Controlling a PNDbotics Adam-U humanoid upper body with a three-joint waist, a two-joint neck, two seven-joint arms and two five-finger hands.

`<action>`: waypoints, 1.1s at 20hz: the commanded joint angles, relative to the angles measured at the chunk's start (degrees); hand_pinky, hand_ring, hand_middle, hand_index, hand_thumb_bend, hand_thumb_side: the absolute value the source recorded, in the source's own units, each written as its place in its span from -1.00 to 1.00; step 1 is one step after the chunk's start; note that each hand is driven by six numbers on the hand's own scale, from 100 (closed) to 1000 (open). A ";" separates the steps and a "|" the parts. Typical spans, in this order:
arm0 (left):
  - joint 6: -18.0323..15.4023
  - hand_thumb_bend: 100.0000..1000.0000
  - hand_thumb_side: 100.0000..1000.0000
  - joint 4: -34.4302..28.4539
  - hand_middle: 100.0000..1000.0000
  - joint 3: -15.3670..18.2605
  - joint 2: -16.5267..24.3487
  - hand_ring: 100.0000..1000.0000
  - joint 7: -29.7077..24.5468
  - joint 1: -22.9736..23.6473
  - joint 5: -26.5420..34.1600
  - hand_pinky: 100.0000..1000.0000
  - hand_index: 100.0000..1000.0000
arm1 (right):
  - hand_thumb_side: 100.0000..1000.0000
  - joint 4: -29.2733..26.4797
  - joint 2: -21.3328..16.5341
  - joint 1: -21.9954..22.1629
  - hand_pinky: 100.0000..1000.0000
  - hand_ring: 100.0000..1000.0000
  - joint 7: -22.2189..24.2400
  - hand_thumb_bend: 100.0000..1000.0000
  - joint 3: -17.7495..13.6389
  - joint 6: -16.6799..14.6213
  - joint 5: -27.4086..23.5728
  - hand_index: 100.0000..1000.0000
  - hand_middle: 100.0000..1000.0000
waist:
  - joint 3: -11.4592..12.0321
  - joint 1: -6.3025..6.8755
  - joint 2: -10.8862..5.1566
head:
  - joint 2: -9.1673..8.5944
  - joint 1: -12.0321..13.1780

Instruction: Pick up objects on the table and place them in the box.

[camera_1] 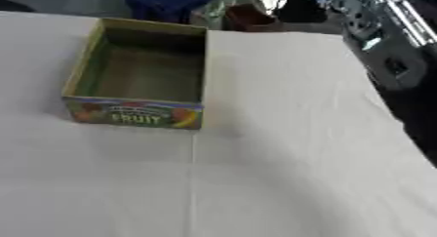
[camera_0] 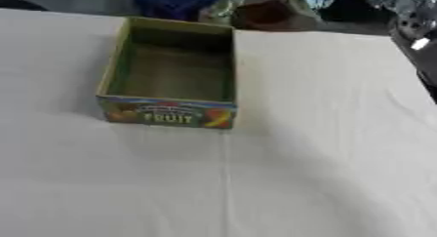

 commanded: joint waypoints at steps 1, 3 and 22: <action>0.29 -1.00 0.45 -1.20 -0.07 -0.29 1.80 -0.13 0.09 -0.37 0.62 -0.17 0.29 | -0.19 0.33 1.75 -2.62 0.23 0.50 1.67 -1.00 1.02 -0.56 -0.24 0.28 0.07 | 0.20 0.40 -1.50 | 0.63 -0.43; 0.35 -1.00 0.45 -1.20 -0.07 -0.33 1.86 -0.13 0.14 -0.31 0.71 -0.17 0.29 | -0.18 0.83 3.17 -3.80 0.23 0.50 2.34 -1.00 1.81 -1.03 -0.03 0.29 0.07 | 0.45 0.41 -1.69 | 0.80 -0.67; 0.51 -1.00 0.45 -1.20 -0.08 -0.68 1.39 -0.14 -0.82 -1.16 0.74 -0.17 0.29 | -0.16 16.28 15.18 -11.55 0.24 0.54 3.09 -1.00 4.61 -3.79 8.01 0.32 0.07 | 3.67 -0.97 -0.25 | -1.25 -3.59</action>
